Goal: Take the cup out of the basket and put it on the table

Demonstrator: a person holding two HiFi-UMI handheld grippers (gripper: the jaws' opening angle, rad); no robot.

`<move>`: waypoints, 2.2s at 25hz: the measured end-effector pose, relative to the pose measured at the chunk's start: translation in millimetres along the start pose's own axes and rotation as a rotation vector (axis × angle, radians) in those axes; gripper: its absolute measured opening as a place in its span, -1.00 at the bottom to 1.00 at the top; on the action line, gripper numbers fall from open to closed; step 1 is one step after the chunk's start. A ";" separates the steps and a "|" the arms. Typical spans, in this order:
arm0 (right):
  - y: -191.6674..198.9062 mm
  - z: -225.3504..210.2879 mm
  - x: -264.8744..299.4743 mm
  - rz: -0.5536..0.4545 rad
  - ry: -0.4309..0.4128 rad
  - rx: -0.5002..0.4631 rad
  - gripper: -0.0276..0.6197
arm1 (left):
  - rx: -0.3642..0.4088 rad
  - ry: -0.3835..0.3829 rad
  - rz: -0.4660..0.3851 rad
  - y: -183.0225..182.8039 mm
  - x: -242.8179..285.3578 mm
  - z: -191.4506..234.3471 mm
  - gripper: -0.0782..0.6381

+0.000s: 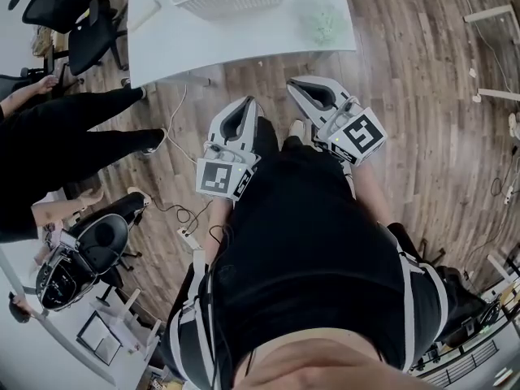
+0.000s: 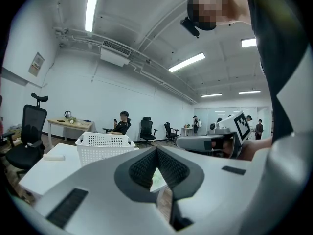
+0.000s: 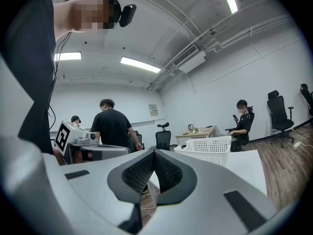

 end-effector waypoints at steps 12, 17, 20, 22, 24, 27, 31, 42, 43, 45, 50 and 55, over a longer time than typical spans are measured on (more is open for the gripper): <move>-22.7 -4.0 41.1 -0.006 0.023 -0.010 -0.86 | 0.025 0.050 -0.005 -16.1 15.9 52.1 -0.72; -33.7 -11.8 67.4 0.010 0.036 -0.003 -0.86 | 0.023 0.072 -0.013 -26.5 27.3 84.3 -0.72; -40.9 -16.2 81.7 0.017 0.045 -0.012 -0.86 | 0.021 0.080 -0.014 -29.3 30.7 100.3 -0.72; -46.7 -18.4 92.8 0.023 0.046 -0.020 -0.86 | 0.019 0.083 -0.016 -31.9 32.1 112.0 -0.72; -53.1 -19.9 104.9 0.024 0.044 -0.017 -0.86 | 0.019 0.086 -0.019 -36.0 32.9 124.8 -0.72; -62.4 -19.9 125.3 0.023 0.047 -0.018 -0.86 | 0.025 0.094 -0.021 -41.9 32.3 145.7 -0.72; -73.3 -16.1 155.2 0.035 0.060 -0.036 -0.86 | 0.040 0.110 -0.024 -47.9 29.8 175.8 -0.72; -80.4 -8.5 199.5 0.052 0.137 -0.009 -0.86 | 0.062 0.182 0.004 -49.7 31.1 232.6 -0.72; -80.0 -9.4 200.8 0.057 0.141 -0.005 -0.86 | 0.061 0.185 0.006 -49.7 32.5 235.5 -0.72; -78.9 -11.9 203.2 0.064 0.149 0.001 -0.86 | 0.055 0.190 0.010 -48.8 35.3 240.1 -0.72; -79.5 -22.5 206.3 0.067 0.158 0.009 -0.86 | 0.041 0.192 0.022 -48.3 43.1 243.6 -0.72; -81.1 -40.3 211.3 0.074 0.131 0.005 -0.86 | 0.034 0.164 0.030 -51.0 53.2 242.8 -0.72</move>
Point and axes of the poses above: the fingertips, and each gripper's own axes: x forward along the fingers, z to its left, y out of its underside, the point moved 10 cm from there along -x, backward along the fingers, and after that the axes turned 11 degrees about z, right-handed, at the moved point
